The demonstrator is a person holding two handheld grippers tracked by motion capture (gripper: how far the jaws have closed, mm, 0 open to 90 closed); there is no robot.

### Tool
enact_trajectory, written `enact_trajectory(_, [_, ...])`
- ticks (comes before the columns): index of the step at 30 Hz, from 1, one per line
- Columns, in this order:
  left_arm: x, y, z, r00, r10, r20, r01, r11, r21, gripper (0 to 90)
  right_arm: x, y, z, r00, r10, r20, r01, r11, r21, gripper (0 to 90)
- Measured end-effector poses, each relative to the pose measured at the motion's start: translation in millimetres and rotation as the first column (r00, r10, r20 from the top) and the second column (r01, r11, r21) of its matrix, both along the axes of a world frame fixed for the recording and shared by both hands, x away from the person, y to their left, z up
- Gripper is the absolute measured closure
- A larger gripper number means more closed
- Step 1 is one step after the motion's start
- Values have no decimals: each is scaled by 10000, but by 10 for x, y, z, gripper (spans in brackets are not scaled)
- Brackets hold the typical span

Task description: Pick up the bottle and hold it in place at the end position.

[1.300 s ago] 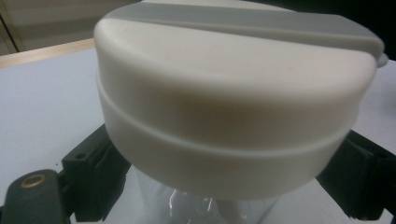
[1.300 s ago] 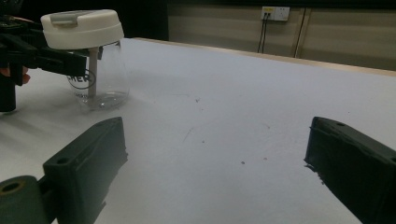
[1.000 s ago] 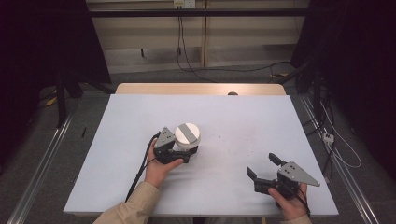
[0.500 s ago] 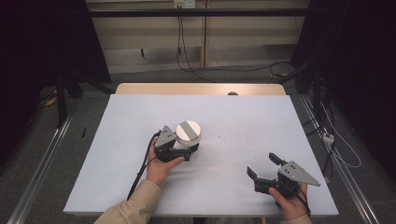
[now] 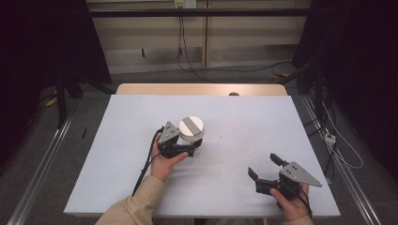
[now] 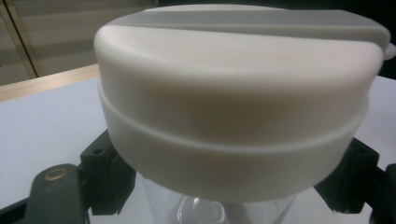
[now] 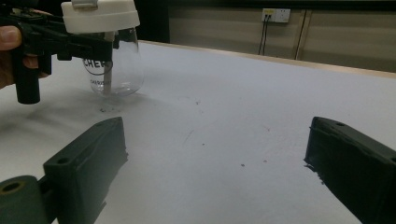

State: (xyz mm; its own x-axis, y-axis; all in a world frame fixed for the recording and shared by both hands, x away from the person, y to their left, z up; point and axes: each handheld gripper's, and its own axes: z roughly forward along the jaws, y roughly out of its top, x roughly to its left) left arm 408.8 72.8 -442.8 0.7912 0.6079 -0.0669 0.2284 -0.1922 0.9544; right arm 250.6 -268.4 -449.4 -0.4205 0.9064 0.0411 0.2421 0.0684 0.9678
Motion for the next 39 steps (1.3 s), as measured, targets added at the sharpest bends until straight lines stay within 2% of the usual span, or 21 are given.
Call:
enact_trajectory(7, [62,-49,20,10000,74,26,-74,10000,15,184,-1,-3,3,10000,34,1,-34,10000,-28,47])
enact_trajectory(13, [106,-95,22,9999,112,87,-115,9995,287,184,5,-1,2,10000,38,-6,-38,10000,-5,47])
enact_trajectory(18, [148,-131,25,9998,205,30,-206,9994,268,184,3,2,5,10000,83,20,-83,10000,31,47])
enact_trajectory(22, [171,-160,30,9995,279,129,-282,9992,274,184,4,-1,5,10000,51,-12,-51,10000,39,47])
enact_trajectory(34, [242,-213,-60,9986,530,42,-531,9979,374,185,10,6,2,10000,97,11,-97,9999,36,47])
enact_trajectory(36, [252,-233,-51,9986,513,127,-519,9970,569,184,11,7,1,9999,115,18,-115,9999,53,47])
enact_trajectory(39, [266,-271,-30,9985,516,207,-528,9965,649,184,11,10,0,9999,110,30,-110,9999,28,47])
